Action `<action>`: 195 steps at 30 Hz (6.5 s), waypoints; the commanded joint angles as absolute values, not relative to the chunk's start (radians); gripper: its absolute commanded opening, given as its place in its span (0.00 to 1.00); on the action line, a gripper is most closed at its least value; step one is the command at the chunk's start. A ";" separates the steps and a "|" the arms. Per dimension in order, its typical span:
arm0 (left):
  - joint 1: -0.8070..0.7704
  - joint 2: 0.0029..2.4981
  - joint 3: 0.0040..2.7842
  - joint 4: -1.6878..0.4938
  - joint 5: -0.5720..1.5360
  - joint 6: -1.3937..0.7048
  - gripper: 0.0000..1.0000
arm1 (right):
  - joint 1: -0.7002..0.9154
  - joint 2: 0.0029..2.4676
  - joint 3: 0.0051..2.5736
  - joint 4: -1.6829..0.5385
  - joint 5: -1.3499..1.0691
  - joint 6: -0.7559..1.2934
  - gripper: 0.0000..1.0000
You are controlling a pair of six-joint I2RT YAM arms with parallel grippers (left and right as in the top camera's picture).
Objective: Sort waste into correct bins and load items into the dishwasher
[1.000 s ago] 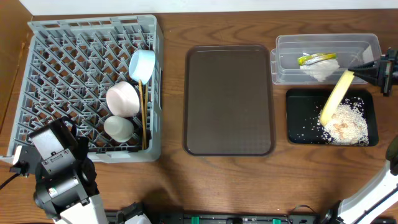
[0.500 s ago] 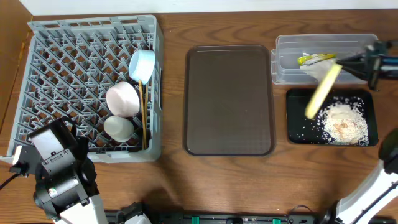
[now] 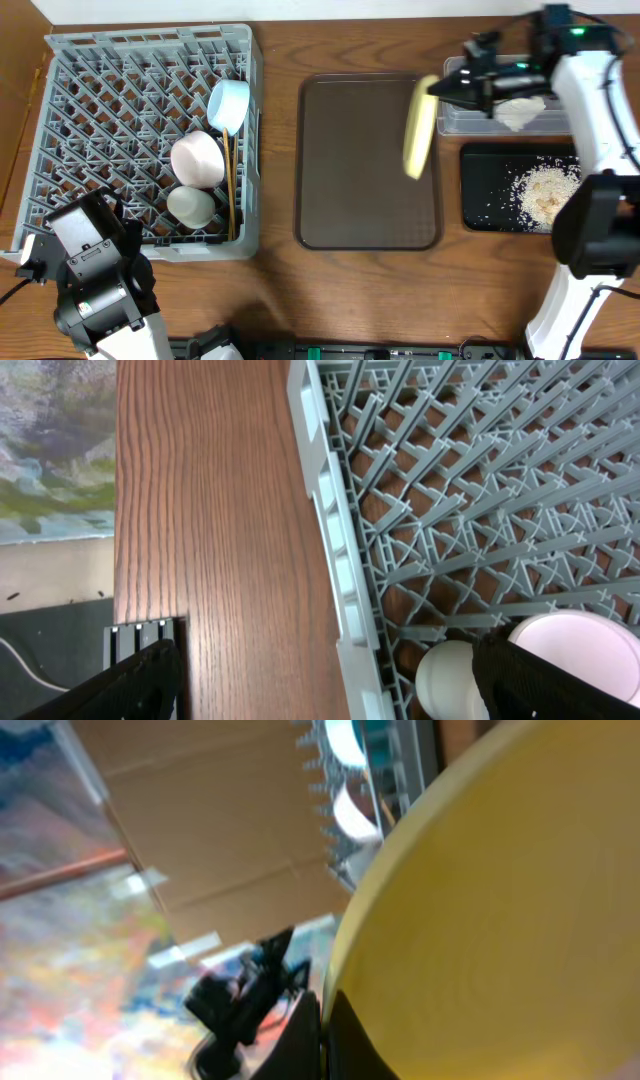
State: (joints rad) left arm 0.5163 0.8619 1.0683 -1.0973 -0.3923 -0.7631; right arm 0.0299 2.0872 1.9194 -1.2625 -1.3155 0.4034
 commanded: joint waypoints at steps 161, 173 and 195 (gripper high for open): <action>0.521 0.861 1.084 -1.101 -0.405 -0.772 0.94 | -0.051 0.019 0.006 -0.073 -0.049 0.174 0.99; 0.521 0.861 1.084 -1.101 -0.405 -0.772 0.94 | -0.143 0.005 0.006 -0.074 -0.049 0.043 0.99; 0.521 0.861 1.084 -1.101 -0.405 -0.772 0.94 | -0.143 0.005 0.006 -0.072 -0.038 -0.080 0.99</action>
